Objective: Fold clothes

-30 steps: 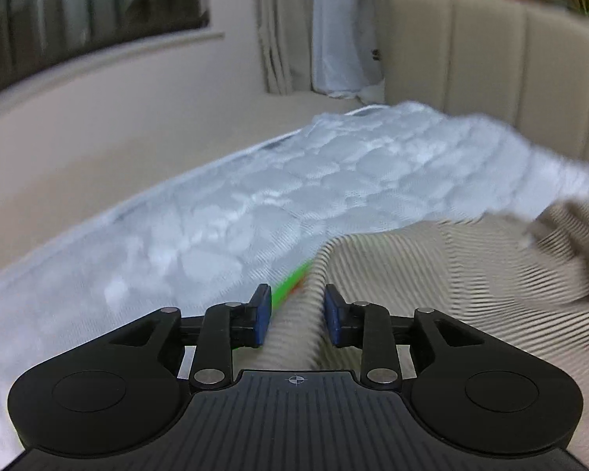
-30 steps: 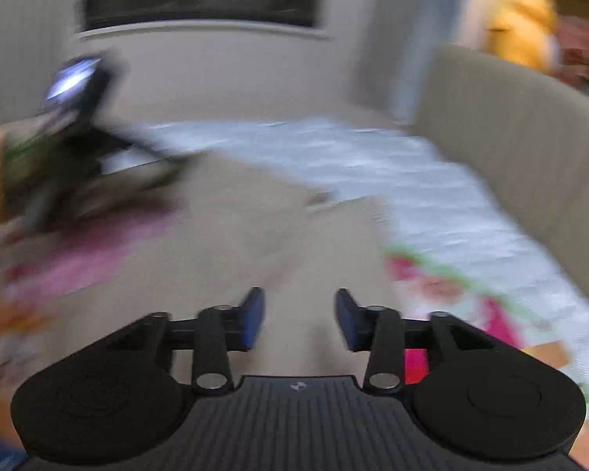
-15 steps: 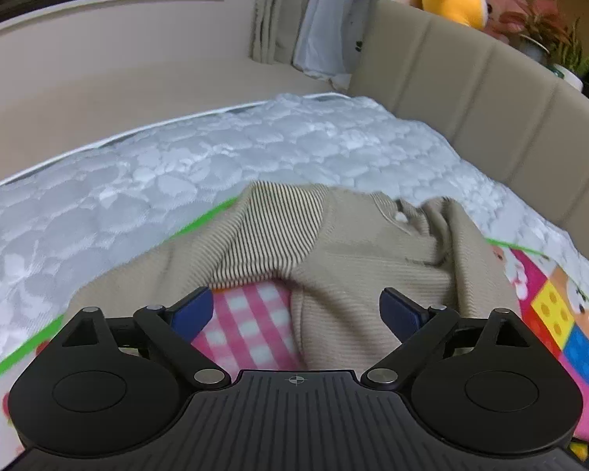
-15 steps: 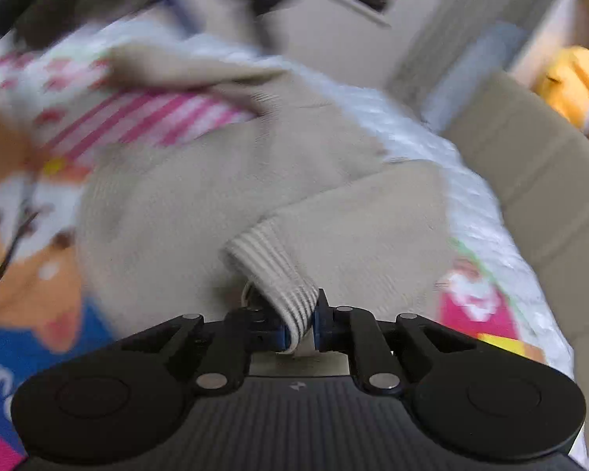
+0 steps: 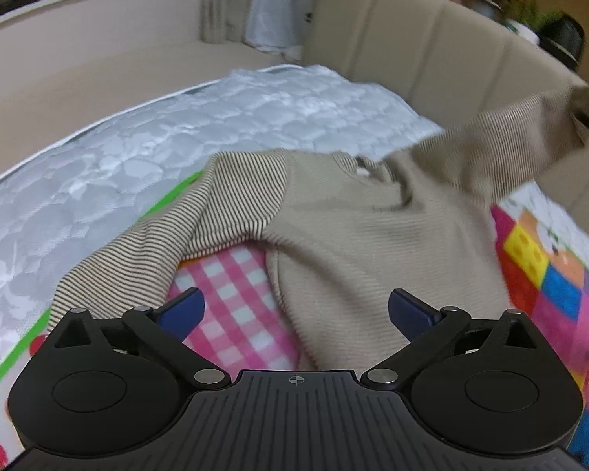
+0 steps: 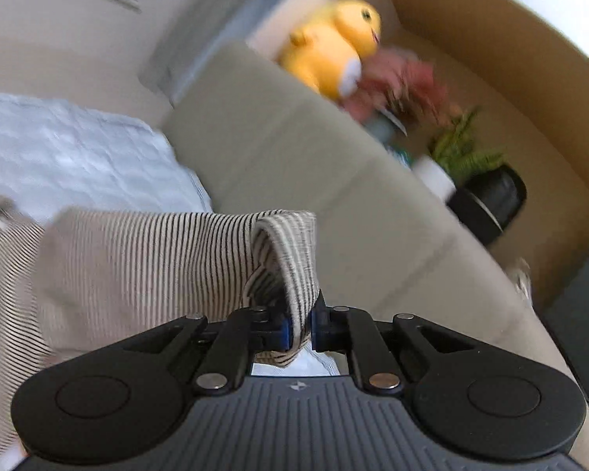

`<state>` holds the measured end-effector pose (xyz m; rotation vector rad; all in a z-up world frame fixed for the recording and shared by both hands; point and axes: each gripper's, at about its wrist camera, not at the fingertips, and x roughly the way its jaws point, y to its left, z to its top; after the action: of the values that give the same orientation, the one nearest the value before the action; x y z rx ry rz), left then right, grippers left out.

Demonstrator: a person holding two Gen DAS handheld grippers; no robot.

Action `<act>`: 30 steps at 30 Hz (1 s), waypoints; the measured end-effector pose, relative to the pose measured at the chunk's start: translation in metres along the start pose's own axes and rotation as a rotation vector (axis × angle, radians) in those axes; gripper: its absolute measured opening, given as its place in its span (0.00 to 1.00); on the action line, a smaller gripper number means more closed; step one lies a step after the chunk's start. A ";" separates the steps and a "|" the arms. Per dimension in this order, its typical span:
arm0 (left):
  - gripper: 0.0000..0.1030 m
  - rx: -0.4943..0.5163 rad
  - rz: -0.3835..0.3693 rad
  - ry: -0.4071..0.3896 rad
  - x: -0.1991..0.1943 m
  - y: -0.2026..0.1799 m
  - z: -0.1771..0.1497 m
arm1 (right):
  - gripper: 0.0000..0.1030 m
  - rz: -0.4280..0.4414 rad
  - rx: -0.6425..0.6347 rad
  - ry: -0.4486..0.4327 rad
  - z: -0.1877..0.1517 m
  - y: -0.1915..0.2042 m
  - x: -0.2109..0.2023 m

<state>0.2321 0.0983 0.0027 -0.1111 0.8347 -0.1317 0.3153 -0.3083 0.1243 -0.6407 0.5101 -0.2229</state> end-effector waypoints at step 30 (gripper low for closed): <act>1.00 0.255 0.067 0.163 -0.036 -0.022 -0.061 | 0.06 0.632 -0.476 -0.193 -0.159 0.219 -0.208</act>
<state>0.1614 0.0794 -0.0081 0.1696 0.9762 -0.1851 0.0650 -0.1456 -0.0403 -0.9165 0.5580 0.5691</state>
